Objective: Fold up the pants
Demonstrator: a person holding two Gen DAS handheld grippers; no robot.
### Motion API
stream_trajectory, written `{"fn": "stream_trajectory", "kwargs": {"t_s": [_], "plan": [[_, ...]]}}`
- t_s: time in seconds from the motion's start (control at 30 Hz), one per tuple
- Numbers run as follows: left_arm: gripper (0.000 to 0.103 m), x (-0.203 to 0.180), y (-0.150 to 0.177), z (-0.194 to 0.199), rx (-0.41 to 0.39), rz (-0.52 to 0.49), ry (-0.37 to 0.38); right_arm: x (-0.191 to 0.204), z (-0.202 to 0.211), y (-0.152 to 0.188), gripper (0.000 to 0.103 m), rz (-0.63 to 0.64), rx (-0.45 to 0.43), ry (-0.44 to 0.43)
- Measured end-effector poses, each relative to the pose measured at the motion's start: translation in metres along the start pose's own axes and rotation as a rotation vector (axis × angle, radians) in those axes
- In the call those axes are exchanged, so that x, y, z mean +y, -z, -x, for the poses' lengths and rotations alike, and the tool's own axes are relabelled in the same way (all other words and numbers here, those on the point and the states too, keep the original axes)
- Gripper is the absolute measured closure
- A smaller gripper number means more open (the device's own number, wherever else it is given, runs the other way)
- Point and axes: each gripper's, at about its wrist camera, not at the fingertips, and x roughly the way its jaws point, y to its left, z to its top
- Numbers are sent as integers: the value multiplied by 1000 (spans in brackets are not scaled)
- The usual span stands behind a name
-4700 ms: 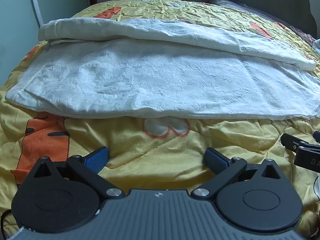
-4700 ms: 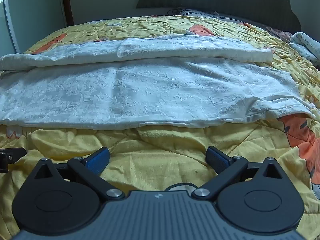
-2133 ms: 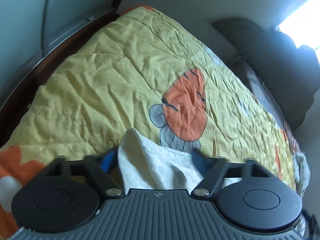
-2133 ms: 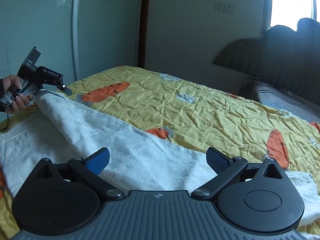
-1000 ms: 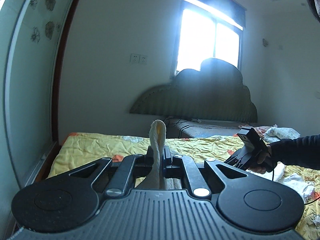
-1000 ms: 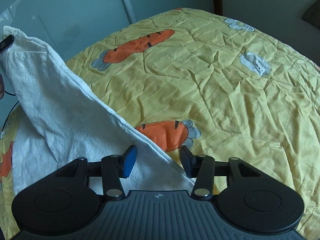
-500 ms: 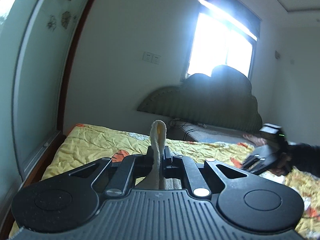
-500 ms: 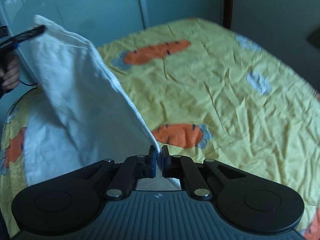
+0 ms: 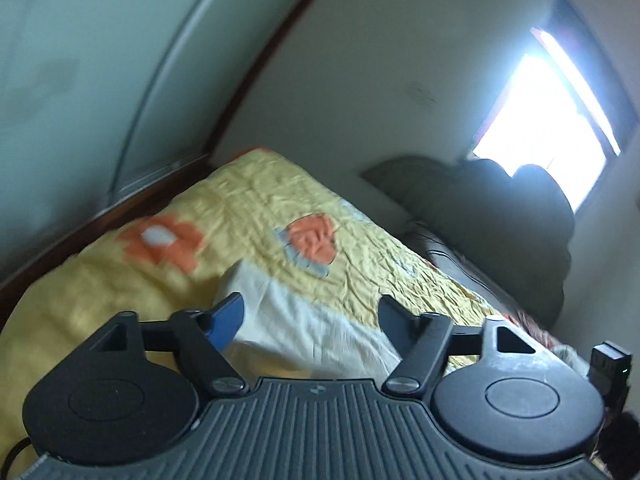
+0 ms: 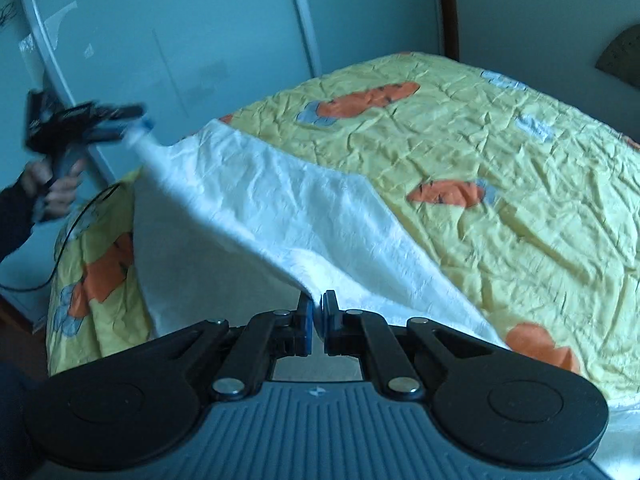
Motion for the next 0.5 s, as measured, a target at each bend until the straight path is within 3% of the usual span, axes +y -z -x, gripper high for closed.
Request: {"fn": "stream_trajectory", "kwargs": {"t_s": [0.13, 0.33, 0.5], "plan": [[8, -2, 21, 41, -45, 141, -21, 2, 3, -2, 99, 5, -25, 7], [8, 0, 62, 53, 30, 451, 10, 2, 3, -7, 99, -6, -27, 4], [11, -3, 56, 32, 42, 507, -20, 6, 6, -7, 98, -1, -29, 10]]}}
